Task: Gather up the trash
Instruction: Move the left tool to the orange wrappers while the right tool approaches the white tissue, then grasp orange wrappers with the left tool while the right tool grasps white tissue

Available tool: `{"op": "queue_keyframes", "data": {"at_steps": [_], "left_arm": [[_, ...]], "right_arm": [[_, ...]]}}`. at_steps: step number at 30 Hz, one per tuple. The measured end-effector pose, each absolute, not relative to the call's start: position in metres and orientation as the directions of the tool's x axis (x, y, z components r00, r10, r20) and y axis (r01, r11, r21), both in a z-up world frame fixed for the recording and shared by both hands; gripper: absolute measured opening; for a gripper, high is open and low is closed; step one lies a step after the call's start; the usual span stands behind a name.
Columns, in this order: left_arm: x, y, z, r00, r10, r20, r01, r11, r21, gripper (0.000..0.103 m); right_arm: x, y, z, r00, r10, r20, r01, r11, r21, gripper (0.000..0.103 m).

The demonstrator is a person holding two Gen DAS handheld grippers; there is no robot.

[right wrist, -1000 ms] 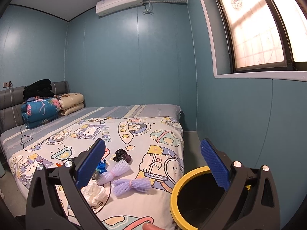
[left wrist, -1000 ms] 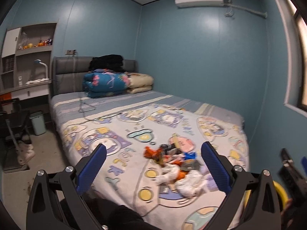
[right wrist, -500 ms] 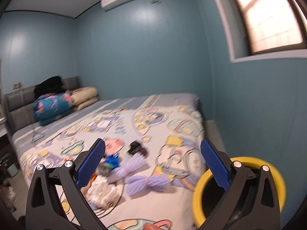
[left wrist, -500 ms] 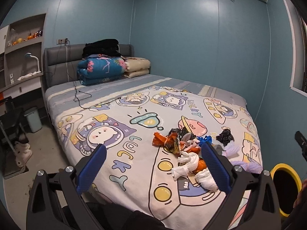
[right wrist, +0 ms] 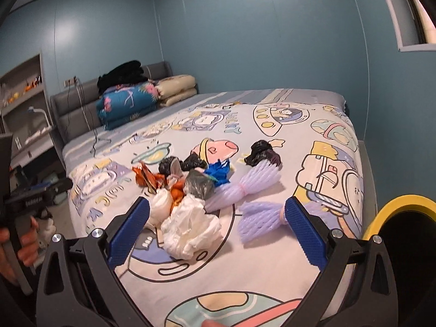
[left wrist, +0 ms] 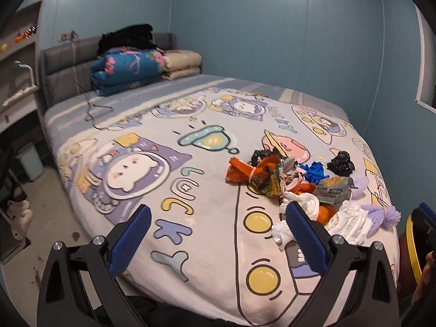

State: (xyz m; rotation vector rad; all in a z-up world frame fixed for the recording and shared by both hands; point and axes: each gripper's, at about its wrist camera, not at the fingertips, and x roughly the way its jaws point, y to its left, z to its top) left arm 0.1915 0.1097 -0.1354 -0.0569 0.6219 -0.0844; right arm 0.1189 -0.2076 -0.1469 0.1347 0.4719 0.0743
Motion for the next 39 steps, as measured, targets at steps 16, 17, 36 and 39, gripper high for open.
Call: {"op": "queue_keyframes", "data": {"at_steps": [16,17,36,39], "left_arm": [[0.331,0.099,-0.183,0.680,-0.273,-0.681,0.250,0.959,-0.135,0.095],[0.337,0.097,-0.185,0.671,-0.273,-0.689,0.251,0.958,-0.136,0.095],[0.411,0.083,-0.227,0.521,-0.480,-0.706,0.193,0.872,-0.450,0.061],[0.414,0.070,-0.231,0.495,-0.498,-0.711,0.208,0.863,-0.460,0.043]], "right_arm": [[0.182,-0.178,-0.197,0.738,0.160,-0.656,-0.100,0.987,0.129,0.095],[0.184,-0.178,-0.199,0.732,0.159,-0.662,-0.095,0.987,0.131,0.095],[0.218,-0.176,-0.223,0.668,0.192,-0.719,-0.076,0.979,0.191,0.094],[0.220,-0.176,-0.227,0.655,0.194,-0.730,-0.074,0.978,0.193,0.083]]}}
